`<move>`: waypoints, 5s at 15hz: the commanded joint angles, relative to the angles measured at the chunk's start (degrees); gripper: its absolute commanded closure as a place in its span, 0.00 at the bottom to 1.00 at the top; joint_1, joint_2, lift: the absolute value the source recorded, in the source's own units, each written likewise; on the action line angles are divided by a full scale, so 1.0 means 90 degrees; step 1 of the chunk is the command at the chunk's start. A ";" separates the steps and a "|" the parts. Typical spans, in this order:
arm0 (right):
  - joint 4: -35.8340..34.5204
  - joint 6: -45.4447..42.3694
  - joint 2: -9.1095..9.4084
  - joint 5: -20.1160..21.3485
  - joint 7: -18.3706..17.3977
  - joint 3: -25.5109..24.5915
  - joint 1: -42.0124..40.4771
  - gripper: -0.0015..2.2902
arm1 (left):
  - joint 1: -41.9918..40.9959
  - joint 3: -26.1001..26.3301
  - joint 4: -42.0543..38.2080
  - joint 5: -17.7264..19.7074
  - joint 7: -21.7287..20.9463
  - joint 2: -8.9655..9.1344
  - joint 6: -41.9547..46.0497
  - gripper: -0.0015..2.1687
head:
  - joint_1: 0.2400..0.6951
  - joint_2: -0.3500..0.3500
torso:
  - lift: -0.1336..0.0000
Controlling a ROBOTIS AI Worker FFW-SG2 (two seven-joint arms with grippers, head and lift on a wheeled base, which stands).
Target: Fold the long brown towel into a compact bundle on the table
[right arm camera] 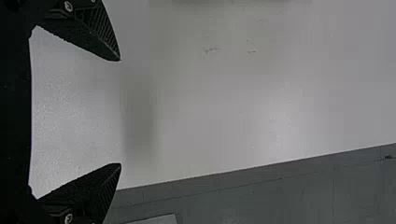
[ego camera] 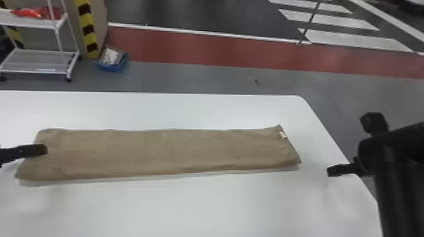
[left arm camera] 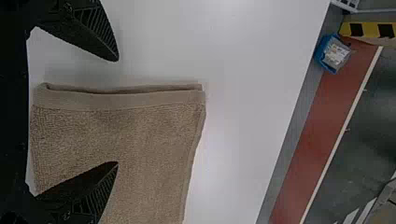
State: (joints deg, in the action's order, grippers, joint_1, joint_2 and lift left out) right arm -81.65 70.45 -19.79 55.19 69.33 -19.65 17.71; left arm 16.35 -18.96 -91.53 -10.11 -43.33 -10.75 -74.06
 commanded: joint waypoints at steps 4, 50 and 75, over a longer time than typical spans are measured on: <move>0.0009 0.0000 0.0031 0.0000 0.0001 0.0015 -0.0005 0.04 | 0.0077 0.0046 0.0433 -0.0029 -0.0088 0.0003 0.1085 0.04 | 1.00 0.20 | 0.07; 0.0107 0.0020 0.0022 -0.0010 0.0050 -0.0170 0.0005 0.04 | -0.0069 0.0554 -0.1657 -0.0625 -0.2734 -0.0114 -0.1774 0.99 | 1.00 0.10 | 0.07; -0.0860 0.0196 -0.0105 -0.0312 0.0372 -0.0571 -0.0503 0.04 | 0.0087 0.3630 -0.2975 -0.0351 -0.0117 0.1211 -0.1774 0.02 | 1.00 0.00 | 0.07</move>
State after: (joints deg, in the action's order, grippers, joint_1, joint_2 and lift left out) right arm -89.38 72.20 -20.75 52.45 72.69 -24.68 13.15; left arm 17.39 13.72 -117.90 -14.21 -44.99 0.00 -89.96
